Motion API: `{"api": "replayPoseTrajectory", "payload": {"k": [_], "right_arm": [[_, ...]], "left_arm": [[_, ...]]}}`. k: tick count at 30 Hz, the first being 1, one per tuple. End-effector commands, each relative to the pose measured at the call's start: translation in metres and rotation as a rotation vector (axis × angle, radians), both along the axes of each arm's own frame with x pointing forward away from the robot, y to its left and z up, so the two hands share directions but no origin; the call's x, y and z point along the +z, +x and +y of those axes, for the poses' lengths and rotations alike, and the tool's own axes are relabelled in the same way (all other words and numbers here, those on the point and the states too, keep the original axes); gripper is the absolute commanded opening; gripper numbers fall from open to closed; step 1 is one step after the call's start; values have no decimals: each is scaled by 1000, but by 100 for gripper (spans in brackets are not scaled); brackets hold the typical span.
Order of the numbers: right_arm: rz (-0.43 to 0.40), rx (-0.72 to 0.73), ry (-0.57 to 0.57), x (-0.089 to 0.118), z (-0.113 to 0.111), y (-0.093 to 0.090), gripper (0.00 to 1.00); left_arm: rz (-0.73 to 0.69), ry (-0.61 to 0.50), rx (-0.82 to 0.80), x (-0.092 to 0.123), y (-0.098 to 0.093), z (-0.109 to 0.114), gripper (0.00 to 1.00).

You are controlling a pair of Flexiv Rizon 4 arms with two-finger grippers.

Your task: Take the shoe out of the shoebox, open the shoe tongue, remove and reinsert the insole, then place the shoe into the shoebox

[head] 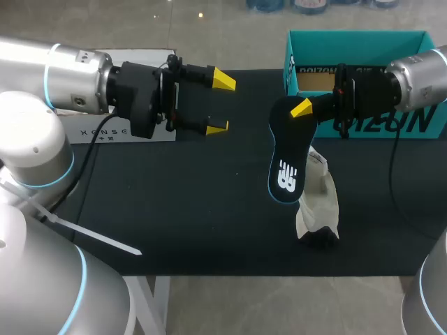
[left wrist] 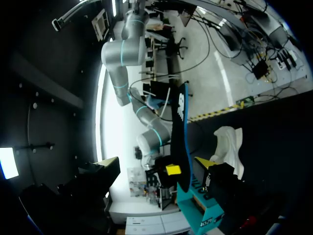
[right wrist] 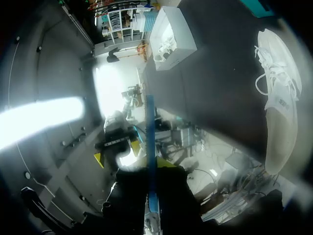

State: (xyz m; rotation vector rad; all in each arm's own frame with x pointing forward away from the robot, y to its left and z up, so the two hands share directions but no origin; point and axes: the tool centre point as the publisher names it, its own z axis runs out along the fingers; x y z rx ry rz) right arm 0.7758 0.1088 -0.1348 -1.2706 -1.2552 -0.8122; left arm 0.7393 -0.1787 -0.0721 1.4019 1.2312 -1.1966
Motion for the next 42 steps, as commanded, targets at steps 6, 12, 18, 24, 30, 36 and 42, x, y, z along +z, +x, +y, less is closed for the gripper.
{"api": "replayPoseTrajectory", "payload": {"k": [6,12,18,24,30,36,42], "right_arm": [[1,1,-5,0,0,0,0],[1,1,-5,0,0,0,0],[1,1,-5,0,0,0,0],[1,1,-5,0,0,0,0],[1,1,-5,0,0,0,0],[1,1,-5,0,0,0,0],[1,1,-5,0,0,0,0]], "left_arm": [[15,-15,41,-34,-6,-51,100],[57,-41,66,-48,-5,-70,100],[64,-55,81,-53,-4,-82,100],[72,-60,85,-56,-3,-87,69],[93,-67,71,-63,-6,-93,0],[102,-74,78,-68,-8,-94,0],[109,-82,86,-72,-8,-96,0]]}}
